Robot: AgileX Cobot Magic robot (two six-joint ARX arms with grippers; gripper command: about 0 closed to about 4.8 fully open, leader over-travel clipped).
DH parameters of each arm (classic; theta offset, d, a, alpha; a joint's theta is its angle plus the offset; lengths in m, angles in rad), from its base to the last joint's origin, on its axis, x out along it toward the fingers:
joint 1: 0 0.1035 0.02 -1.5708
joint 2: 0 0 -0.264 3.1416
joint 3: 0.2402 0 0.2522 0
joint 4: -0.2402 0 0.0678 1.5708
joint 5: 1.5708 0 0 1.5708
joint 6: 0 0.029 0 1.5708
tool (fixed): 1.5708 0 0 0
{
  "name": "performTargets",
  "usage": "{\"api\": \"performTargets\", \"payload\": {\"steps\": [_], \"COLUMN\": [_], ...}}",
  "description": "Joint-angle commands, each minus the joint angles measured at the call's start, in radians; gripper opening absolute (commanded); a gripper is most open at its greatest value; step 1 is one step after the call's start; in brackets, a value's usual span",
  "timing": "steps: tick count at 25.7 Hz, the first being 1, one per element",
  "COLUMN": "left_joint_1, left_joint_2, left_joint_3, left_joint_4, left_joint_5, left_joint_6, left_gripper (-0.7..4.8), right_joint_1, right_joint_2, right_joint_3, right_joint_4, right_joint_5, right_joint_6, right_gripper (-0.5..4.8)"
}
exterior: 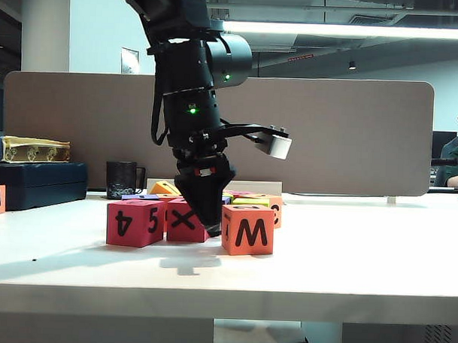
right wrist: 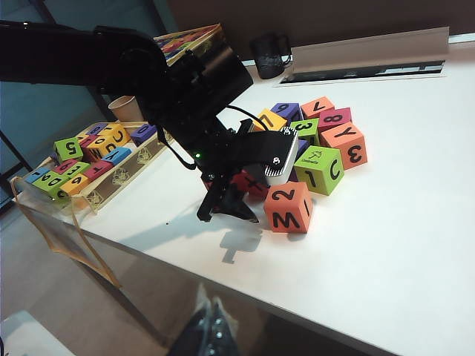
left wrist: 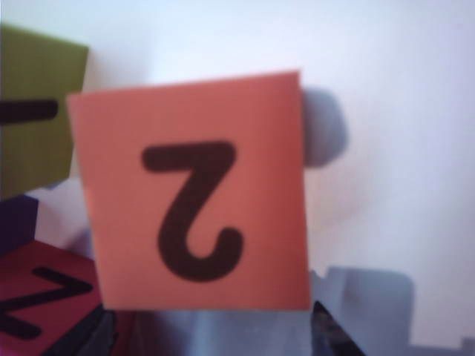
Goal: Select the appropriate blocks from the scattered letter blocks on the table and arrange them in a row to spell out "23".
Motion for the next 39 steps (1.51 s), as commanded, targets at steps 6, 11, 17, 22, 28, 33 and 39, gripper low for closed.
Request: {"api": "performTargets", "payload": {"steps": [6, 11, 17, 22, 28, 33, 39], "left_joint_1": [-0.018, -0.032, -0.05, -0.05, -0.05, -0.058, -0.062], "left_joint_2": [-0.042, -0.041, -0.04, -0.041, -0.04, -0.04, -0.04], "left_joint_3": [0.002, 0.001, 0.001, 0.001, 0.001, 0.001, 0.001], "left_joint_4": [0.009, 0.023, 0.085, 0.09, 0.064, 0.072, 0.07], "left_joint_5": [0.006, 0.017, 0.023, 0.026, 0.06, 0.079, 0.075], "left_joint_6": [-0.238, -0.5, -0.801, -0.946, -1.133, -1.217, -1.293], "left_gripper": [3.33, 3.33, 3.33, 3.33, 3.37, 3.37, 3.37], "right_joint_1": [0.0, 0.0, 0.0, 0.0, 0.0, 0.0, 0.0], "right_joint_2": [-0.001, -0.001, -0.001, -0.001, -0.001, -0.001, -0.001], "right_joint_3": [0.003, 0.003, 0.003, 0.003, 0.003, 0.003, 0.003], "right_joint_4": [0.008, 0.008, 0.005, 0.005, 0.005, 0.005, 0.005], "right_joint_5": [0.0, 0.002, 0.002, 0.002, 0.002, 0.002, 0.001], "right_joint_6": [0.0, 0.0, 0.0, 0.0, 0.0, 0.0, 0.0], "right_gripper": [-0.01, -0.01, -0.01, -0.01, -0.01, -0.01, -0.01]}}
